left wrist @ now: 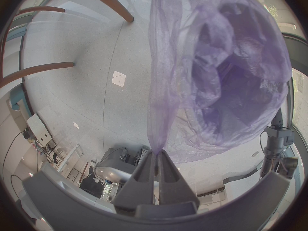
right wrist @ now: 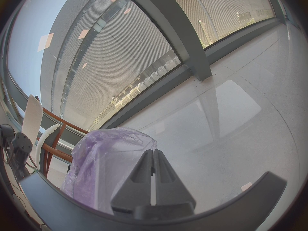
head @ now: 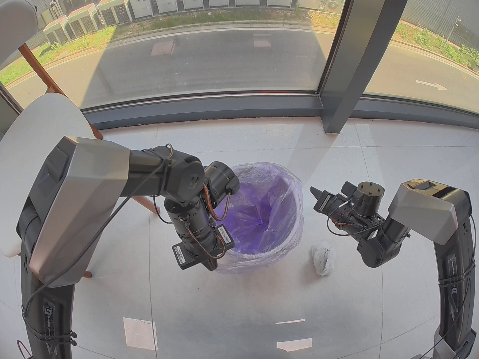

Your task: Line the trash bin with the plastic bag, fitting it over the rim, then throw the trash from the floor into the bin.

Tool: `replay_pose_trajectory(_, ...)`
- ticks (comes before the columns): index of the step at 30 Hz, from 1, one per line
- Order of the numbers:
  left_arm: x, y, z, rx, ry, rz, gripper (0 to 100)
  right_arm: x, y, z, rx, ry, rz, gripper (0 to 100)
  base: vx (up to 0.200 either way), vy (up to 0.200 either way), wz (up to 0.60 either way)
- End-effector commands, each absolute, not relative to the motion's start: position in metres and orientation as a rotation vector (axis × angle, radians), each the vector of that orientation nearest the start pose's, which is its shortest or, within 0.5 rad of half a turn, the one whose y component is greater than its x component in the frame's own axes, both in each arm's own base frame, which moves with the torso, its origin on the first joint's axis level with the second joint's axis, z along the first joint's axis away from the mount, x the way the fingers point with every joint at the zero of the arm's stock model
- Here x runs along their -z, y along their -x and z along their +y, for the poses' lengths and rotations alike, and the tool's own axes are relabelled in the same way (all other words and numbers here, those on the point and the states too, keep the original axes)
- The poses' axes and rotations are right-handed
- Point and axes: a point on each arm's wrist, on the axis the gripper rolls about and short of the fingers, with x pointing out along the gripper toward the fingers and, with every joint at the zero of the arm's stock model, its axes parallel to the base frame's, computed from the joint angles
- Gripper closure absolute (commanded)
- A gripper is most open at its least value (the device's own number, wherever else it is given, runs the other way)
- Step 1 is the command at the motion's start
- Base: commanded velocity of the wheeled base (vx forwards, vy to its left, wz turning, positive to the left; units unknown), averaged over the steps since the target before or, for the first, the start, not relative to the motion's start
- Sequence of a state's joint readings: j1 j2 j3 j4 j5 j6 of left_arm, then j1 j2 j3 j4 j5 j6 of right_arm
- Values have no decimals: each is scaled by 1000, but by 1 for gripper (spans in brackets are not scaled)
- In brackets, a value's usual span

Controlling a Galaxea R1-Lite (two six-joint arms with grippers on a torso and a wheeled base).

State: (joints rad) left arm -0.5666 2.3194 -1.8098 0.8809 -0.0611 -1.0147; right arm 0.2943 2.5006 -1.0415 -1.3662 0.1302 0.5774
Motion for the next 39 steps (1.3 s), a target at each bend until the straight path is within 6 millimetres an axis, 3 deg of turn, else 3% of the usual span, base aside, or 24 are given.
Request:
replay_pose_trajectory(1, -75, -340, -217, -248, 447, 1461, 100, -24, -417, 125, -387, -566, 171, 100, 0, 0, 0)
replay_pose_trajectory(4, -64, -341, -209, -283, 440, 1448, 100, -37, -416, 123, -392, -567, 142, 100, 0, 0, 0)
replay_pose_trajectory(10, -59, -362, -184, -326, 512, 1391, 100, -68, -401, 119, -404, -571, 104, 100, 0, 0, 0)
replay_pose_trajectory(18, -60, -369, -183, -313, 539, 1346, 100, -100, -371, 109, -408, -576, 80, 100, 0, 0, 0)
replay_pose_trajectory(23, -60, -372, -185, -289, 558, 1315, 100, -123, -333, 94, -382, -577, 74, 100, 0, 0, 0)
replay_pose_trajectory(24, -60, -372, -185, -289, 558, 1315, 100, -123, -333, 94, -382, -577, 74, 100, 0, 0, 0)
replay_pose_trajectory(25, -62, -372, -185, -286, 561, 1310, 0, -129, -320, 86, -360, -578, 72, 100, 0, 0, 0)
replay_pose_trajectory(30, -100, -345, -173, -253, 576, 1286, 0, -138, -284, 66, -321, -577, 77, 100, 0, 0, 0)
replay_pose_trajectory(39, -157, -236, -120, -163, 513, 1264, 0, -145, -232, 36, -239, -571, 74, 100, 0, 0, 0)
